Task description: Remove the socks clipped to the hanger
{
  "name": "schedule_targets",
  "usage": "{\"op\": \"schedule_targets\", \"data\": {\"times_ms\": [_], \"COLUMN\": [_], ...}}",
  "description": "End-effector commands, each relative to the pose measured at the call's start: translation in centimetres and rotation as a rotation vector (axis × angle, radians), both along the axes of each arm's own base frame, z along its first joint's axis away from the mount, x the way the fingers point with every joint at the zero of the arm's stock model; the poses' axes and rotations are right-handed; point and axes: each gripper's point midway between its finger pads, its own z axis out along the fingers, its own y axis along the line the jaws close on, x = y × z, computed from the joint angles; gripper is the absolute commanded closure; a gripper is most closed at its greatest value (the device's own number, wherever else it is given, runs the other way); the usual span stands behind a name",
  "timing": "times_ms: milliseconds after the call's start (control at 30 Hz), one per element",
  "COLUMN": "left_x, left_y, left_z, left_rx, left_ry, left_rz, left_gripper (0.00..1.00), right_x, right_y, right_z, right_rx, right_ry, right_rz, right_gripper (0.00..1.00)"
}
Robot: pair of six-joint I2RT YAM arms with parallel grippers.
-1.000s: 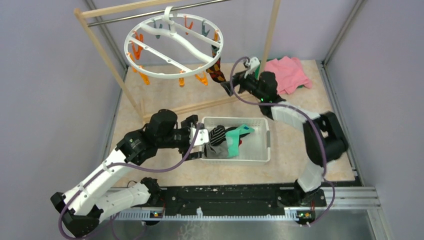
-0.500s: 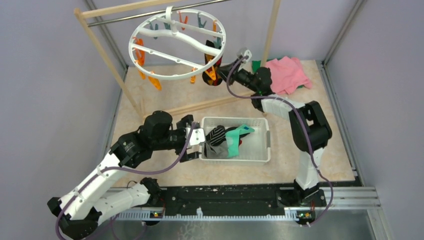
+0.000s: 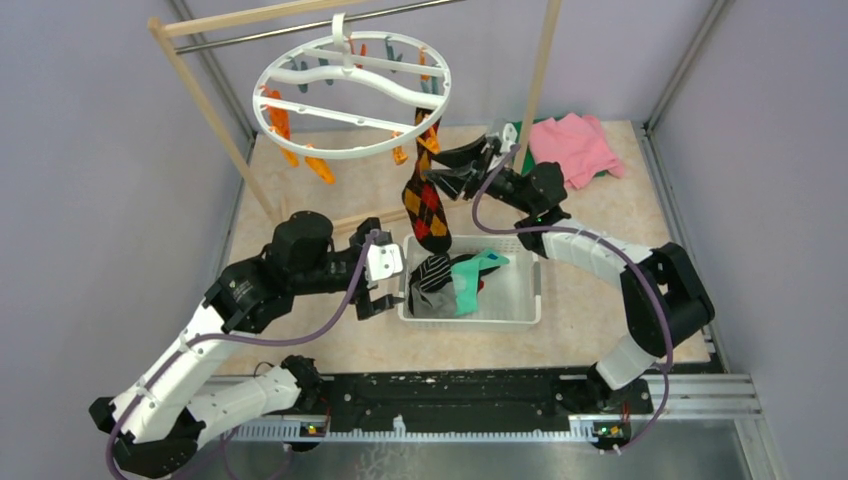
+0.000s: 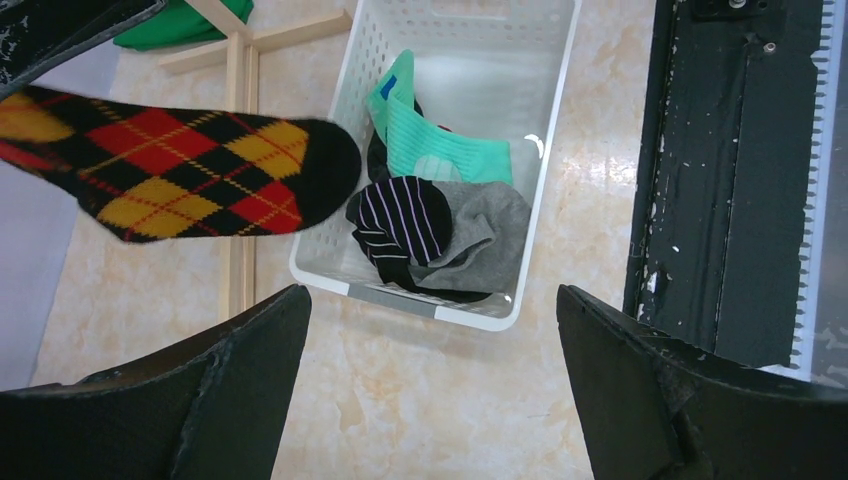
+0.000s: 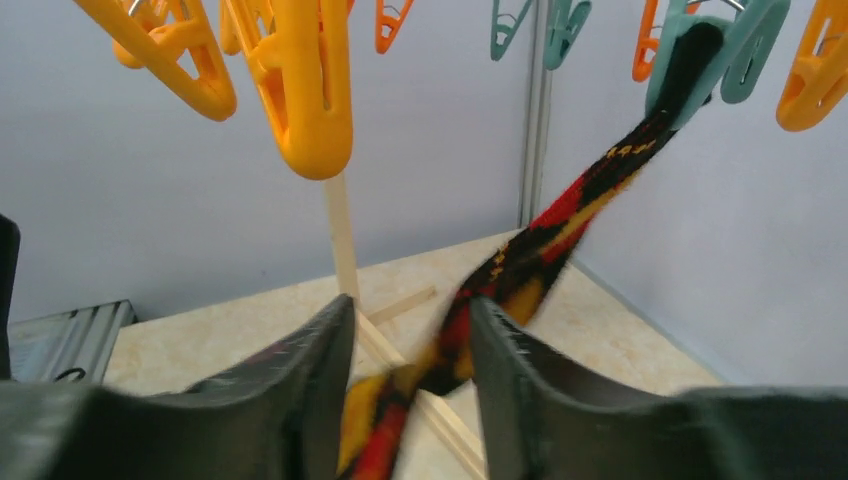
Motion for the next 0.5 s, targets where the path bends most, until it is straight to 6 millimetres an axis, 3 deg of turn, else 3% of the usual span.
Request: {"op": "schedule_targets", "data": {"times_ms": [0,33,100,200,333,467], "left_x": [-0.5,-0.6,-0.7,-0.7,-0.6,-1.0], "left_y": [0.1,0.1,0.0,-0.1,-0.1,0.1], "left_z": [1.5,1.6,1.9,2.5,3.3,3.6], "left_rx": [-0.026,-0.027,-0.034,-0.044,-0.055,-0.057], "left_ry": [-0.001,-0.002,-0.003,-0.010,-0.032,-0.029], "left_rz": [-0.013,-0.015,-0.023,-0.028,-0.027,-0.032], "left_gripper": [0.01,0.01,0.01,0.01,0.01,0.01], "right_x": [-0.1,0.3,0.8,2.7,7.6,11.7], "right_y": [-0.6,-0.5,0.0,0.5,0.1,-0.8], "right_z": [1.8,1.6,1.8,1.3,1.3,1.3], "right_rx": [0.026,0.020,0.011,-0.008,-0.037,-0.069], "right_ry": [0.010,0.026,0.032,0.046,0.058,0.043], "right_rz": [-0.034,-0.037,-0.026,-0.047,-0.213,-0.388], "right_gripper": [0.48,0.39,0.33,0.34,0.45,0.33]}}
